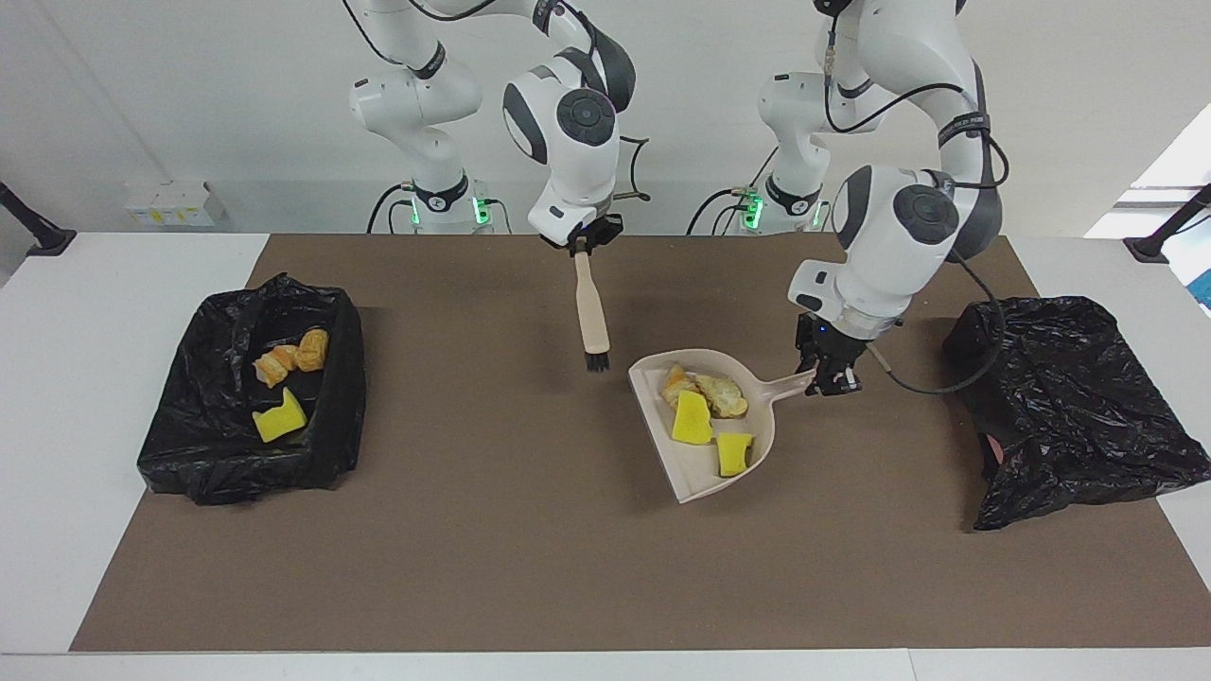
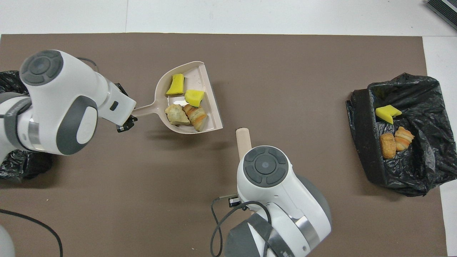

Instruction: Sweep and dump trash in bin

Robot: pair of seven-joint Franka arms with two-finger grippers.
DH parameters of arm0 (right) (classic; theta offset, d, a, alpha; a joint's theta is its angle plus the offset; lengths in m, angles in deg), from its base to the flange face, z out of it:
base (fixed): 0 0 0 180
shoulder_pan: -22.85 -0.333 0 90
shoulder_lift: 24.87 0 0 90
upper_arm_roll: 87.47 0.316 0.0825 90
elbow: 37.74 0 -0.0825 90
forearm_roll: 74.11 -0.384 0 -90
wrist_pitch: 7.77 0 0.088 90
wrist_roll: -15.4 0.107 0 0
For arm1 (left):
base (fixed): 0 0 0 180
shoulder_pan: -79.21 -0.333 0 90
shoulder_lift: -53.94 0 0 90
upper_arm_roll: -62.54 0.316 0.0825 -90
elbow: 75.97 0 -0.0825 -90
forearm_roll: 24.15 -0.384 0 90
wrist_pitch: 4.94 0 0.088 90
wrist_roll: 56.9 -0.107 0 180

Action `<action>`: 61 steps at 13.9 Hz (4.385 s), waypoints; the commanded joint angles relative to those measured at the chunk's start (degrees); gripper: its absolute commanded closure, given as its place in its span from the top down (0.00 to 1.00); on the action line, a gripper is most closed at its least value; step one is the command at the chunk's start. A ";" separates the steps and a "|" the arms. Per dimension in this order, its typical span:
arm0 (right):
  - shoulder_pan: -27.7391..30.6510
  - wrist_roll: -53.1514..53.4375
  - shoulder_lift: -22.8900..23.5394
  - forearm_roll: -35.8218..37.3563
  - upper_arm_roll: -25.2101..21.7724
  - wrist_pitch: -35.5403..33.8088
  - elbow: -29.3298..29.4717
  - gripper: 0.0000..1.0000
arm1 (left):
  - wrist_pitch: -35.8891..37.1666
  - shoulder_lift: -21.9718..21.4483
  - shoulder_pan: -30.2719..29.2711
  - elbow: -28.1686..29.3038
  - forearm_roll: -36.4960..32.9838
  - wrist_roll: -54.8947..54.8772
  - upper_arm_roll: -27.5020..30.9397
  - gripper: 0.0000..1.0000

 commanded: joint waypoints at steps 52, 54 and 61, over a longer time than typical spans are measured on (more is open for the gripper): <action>17.73 -3.10 -4.54 -6.45 -2.19 -1.07 14.59 1.00 | 2.15 -8.45 -25.30 -3.45 -56.13 -14.43 -0.86 0.00; 19.23 -7.05 -3.67 0.06 -2.10 -5.19 18.90 1.00 | 4.26 -8.37 -23.54 -3.54 -49.20 -13.90 -0.86 0.00; 21.96 -10.39 0.55 11.95 -2.54 -13.64 28.84 1.00 | 11.19 -8.63 -19.77 -2.66 -24.03 -1.36 -1.04 0.00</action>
